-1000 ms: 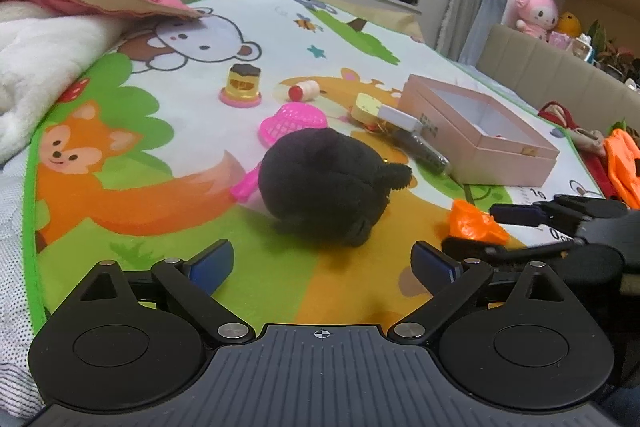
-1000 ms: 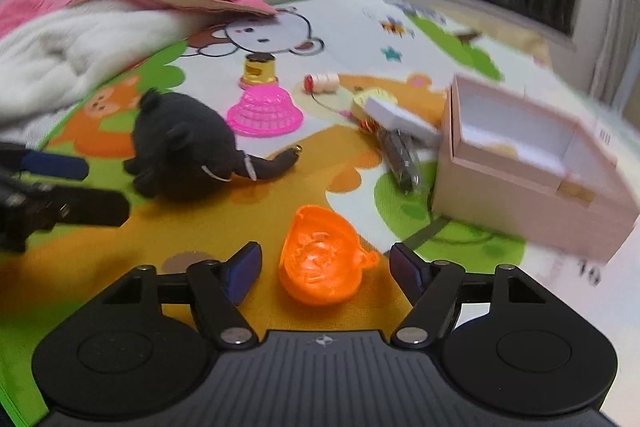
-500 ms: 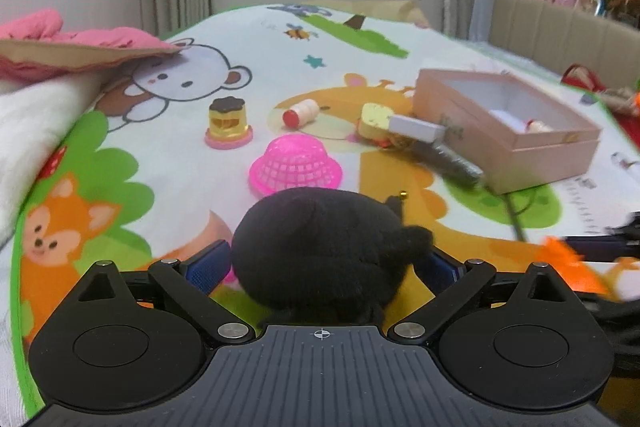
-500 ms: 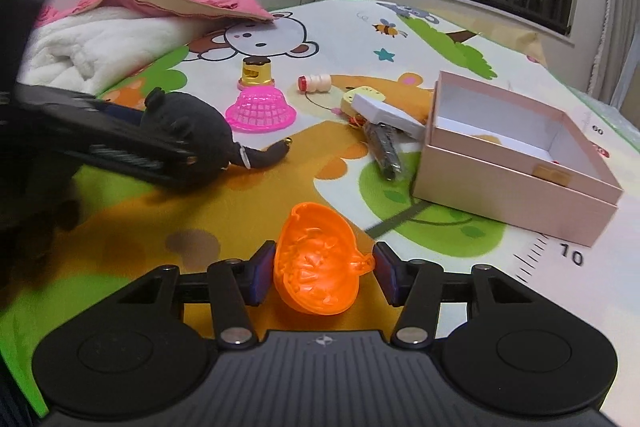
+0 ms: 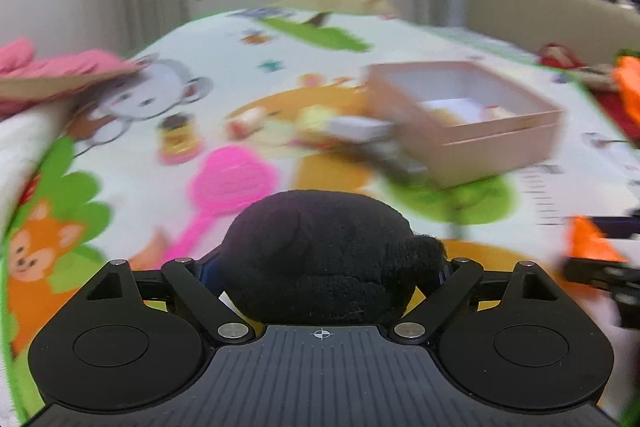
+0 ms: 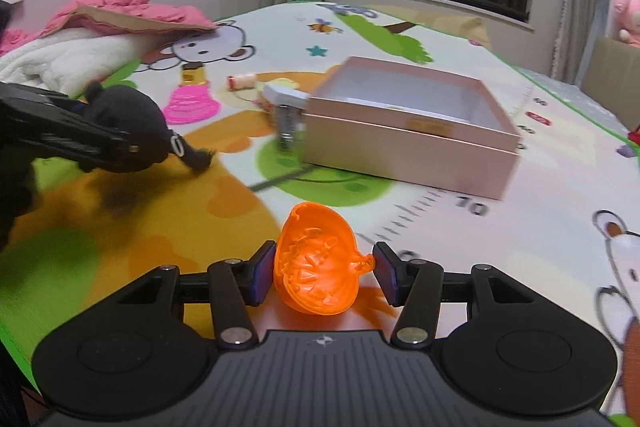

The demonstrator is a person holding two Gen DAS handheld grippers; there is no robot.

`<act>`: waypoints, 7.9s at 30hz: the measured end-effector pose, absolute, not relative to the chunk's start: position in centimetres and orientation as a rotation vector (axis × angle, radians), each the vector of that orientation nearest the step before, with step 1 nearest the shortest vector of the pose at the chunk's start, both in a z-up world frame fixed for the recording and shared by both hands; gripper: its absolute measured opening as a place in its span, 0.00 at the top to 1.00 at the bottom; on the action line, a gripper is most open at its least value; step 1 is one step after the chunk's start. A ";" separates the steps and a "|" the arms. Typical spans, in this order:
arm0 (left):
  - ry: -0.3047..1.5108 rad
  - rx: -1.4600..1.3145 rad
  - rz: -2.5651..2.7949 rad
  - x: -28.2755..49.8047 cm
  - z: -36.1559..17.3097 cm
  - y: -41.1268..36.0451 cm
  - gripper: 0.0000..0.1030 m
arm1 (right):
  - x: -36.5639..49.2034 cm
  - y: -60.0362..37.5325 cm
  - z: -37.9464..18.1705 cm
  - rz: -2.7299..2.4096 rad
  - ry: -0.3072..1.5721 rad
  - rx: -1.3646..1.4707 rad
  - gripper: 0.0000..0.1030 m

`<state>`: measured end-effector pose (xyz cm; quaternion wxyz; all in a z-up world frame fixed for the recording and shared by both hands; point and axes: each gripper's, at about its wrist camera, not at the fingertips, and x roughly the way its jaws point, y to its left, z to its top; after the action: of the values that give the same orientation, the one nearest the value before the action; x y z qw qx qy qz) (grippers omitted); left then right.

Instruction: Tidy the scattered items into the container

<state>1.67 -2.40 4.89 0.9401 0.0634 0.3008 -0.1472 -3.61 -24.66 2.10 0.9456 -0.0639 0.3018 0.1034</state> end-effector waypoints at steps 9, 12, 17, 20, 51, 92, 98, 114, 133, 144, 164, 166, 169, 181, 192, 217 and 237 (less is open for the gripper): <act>0.627 0.168 -0.557 0.5 5.6 -9.7 0.10 | -4.0 -29.5 2.8 0.156 0.607 -0.144 0.50; 0.608 0.170 -0.585 1.7 6.1 -11.0 0.10 | -3.2 -30.7 3.7 0.144 0.582 -0.143 0.50; 0.565 0.125 -0.606 6.8 8.1 -12.3 0.10 | 0.3 -32.7 7.0 0.130 0.483 -0.126 0.50; 0.505 0.103 -0.594 11.1 10.0 -13.3 0.10 | 4.1 -33.4 9.1 0.127 0.408 -0.120 0.50; 0.584 0.100 -0.118 8.3 3.9 1.8 0.02 | 12.1 -19.7 8.0 0.340 0.451 -0.156 0.24; 0.668 -0.007 -0.150 1.8 0.5 4.0 0.00 | 2.6 -22.2 3.7 0.224 0.705 0.146 0.15; 0.680 0.006 -0.120 1.8 0.2 3.2 0.00 | 1.3 -23.8 1.0 0.201 0.758 0.198 0.00; 0.666 -0.010 -0.119 1.7 -0.3 3.5 0.00 | 1.4 -20.2 1.0 0.098 0.782 0.014 0.00; 0.652 -0.033 -0.127 1.5 -0.4 3.8 0.00 | 5.4 -13.8 0.8 0.137 0.746 -0.053 0.11; 0.629 0.016 -0.194 3.0 1.8 3.3 0.00 | 0.9 -18.6 2.7 0.066 0.632 -0.051 0.11; 0.713 0.162 -0.203 17.0 1.2 2.2 0.23 | -0.3 -23.4 1.2 0.041 0.688 0.051 0.11; 0.717 0.165 -0.204 16.5 1.5 2.0 0.23 | -0.4 -23.4 1.2 0.045 0.687 0.052 0.11; 0.718 0.169 -0.224 14.9 2.0 1.3 0.23 | -0.8 -23.5 1.5 0.060 0.680 0.053 0.11; 0.733 0.102 -0.419 2.5 3.8 -6.0 0.23 | -2.8 -25.7 2.5 0.067 0.657 -0.021 0.11; 0.714 0.158 -0.514 2.8 4.0 -11.5 0.23 | -3.4 -30.3 2.9 0.023 0.655 -0.047 0.11; 0.467 0.195 -0.512 16.0 7.8 -12.8 0.06 | 18.0 -35.6 10.4 0.037 0.537 0.275 0.06; 0.640 0.026 -0.264 7.7 3.0 2.1 0.03 | 11.9 -19.1 9.6 0.265 0.543 -0.174 0.11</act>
<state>7.74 2.12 2.96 0.9406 0.0126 0.3137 -0.1295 11.94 -19.10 9.60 0.9509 -0.0856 0.2673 0.1304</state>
